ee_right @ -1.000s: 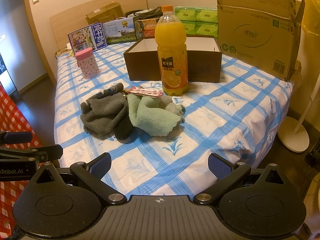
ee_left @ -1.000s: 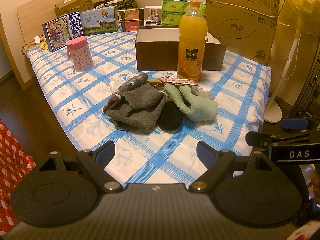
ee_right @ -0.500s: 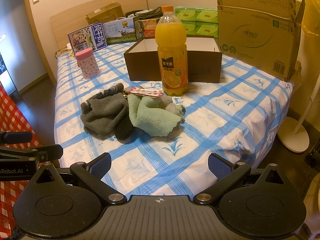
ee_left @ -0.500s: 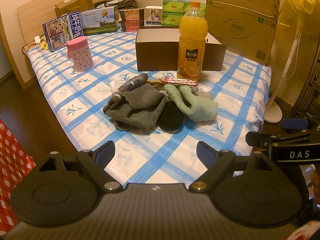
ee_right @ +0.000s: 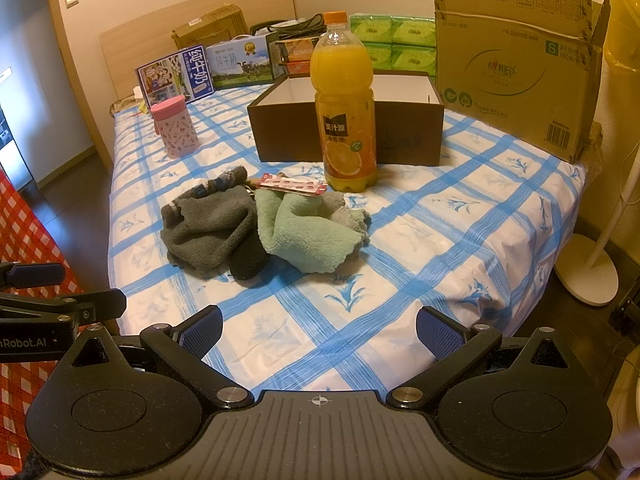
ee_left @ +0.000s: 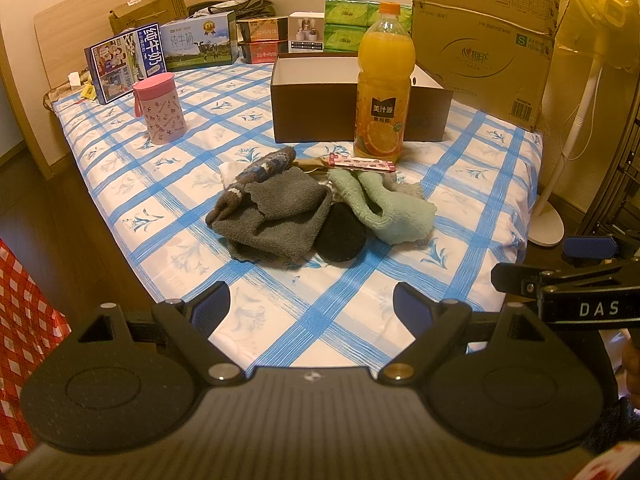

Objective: Organize soft objects

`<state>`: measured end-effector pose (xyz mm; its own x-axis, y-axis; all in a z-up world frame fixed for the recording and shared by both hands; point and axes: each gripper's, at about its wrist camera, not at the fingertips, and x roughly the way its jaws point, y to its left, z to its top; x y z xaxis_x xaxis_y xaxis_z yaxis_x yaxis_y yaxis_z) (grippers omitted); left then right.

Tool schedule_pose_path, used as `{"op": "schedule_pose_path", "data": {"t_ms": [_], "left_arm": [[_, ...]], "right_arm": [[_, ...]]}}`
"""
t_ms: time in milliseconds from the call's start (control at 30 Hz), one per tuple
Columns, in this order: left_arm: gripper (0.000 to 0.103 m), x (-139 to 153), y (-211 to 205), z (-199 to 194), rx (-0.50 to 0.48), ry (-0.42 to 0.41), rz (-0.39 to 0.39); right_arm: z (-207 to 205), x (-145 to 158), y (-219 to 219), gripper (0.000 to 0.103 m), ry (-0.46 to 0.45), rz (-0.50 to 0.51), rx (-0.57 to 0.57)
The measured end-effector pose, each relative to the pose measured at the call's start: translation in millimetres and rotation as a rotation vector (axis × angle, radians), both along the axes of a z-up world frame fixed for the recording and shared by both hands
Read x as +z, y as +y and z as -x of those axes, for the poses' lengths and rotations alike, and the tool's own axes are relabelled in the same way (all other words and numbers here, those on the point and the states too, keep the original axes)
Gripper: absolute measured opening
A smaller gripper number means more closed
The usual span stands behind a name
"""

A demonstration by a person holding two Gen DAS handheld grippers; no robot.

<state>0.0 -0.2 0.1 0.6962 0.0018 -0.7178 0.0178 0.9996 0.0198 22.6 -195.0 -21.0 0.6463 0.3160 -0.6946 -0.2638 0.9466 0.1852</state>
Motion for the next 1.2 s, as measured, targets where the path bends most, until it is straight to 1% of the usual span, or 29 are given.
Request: {"op": "schedule_pose_path", "data": {"t_ms": [800,933,1200], "left_arm": [[0.088,-0.1,0.2,-0.1,0.002,0.000,-0.002],[0.088,1.6,7.5,-1.5,0.008,-0.005,-0.007],[0.088,0.3,15.7,-20.3,0.024,-0.014,-0.010]], "right_arm": [[-4.0,-3.4,1.4,0.103,0.000,0.001,0.001],[-5.6,-3.0,1.8,0.103,0.002,-0.002,0.001],[-20.6,-9.2,2.5,0.103,-0.016,-0.019,0.004]]}}
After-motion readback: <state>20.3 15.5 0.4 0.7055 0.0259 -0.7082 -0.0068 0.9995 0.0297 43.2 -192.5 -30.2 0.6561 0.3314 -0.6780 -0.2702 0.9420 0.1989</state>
